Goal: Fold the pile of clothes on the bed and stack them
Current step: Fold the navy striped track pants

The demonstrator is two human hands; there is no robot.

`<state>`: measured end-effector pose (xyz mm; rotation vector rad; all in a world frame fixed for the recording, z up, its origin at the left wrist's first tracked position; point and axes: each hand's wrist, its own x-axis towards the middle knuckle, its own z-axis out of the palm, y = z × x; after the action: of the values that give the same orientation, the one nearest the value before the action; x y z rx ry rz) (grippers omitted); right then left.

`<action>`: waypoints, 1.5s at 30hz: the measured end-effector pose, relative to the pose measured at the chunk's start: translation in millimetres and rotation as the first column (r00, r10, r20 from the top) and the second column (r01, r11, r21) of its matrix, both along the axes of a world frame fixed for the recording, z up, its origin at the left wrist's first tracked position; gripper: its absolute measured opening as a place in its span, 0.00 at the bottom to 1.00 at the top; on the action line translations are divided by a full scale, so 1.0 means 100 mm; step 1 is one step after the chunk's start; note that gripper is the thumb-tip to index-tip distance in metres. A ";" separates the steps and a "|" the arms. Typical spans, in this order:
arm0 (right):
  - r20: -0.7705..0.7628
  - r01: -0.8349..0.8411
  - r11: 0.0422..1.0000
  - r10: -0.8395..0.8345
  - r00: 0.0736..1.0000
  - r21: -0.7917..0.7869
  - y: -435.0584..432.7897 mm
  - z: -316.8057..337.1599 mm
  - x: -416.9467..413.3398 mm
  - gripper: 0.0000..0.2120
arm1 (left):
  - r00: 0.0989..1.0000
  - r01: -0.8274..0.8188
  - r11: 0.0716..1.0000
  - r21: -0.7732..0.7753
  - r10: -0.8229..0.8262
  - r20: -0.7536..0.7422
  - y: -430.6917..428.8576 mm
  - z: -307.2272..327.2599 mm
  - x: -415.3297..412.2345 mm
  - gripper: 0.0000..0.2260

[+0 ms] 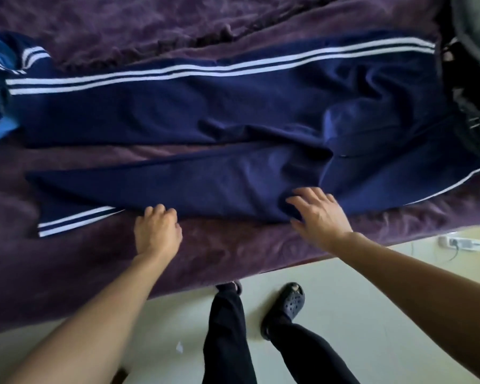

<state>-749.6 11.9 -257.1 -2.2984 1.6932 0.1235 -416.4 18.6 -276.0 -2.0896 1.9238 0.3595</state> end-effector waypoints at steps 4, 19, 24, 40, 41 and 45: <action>0.005 -0.166 0.984 0.167 0.986 0.068 -0.03 -0.18 0.62 0.28 | 0.998 -0.002 0.999 -0.037 0.005 0.067 -0.02 -0.01 0.23 0.15; 0.242 -0.066 0.980 0.111 0.964 -0.189 -0.95 0.04 1.28 0.04 | 0.999 -0.018 1.000 -0.025 0.017 -0.052 -0.44 -0.13 1.14 0.13; -0.105 -0.115 0.993 0.119 0.987 0.036 -0.71 -0.31 1.46 0.23 | 0.996 0.020 0.996 -0.091 -0.028 -0.084 -0.36 -0.01 1.55 0.05; 0.228 -0.010 0.952 -0.064 0.972 0.307 -0.04 0.18 0.64 0.12 | 0.991 0.064 0.971 0.231 -0.089 0.101 0.13 0.54 0.66 0.12; 0.249 0.067 0.970 -0.126 0.960 0.232 -0.09 0.21 0.43 0.12 | 0.995 0.095 0.981 0.167 -0.097 0.004 0.09 0.54 0.35 0.12; 0.175 0.243 0.969 -0.247 0.953 0.039 -0.24 0.30 -0.74 0.10 | 0.917 0.233 0.972 0.010 -0.217 -0.334 0.10 0.58 -1.07 0.08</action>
<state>-823.7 -12.1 -227.4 -1.9986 1.8553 -0.1153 -523.2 28.1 -217.9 -1.8401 2.2890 0.7381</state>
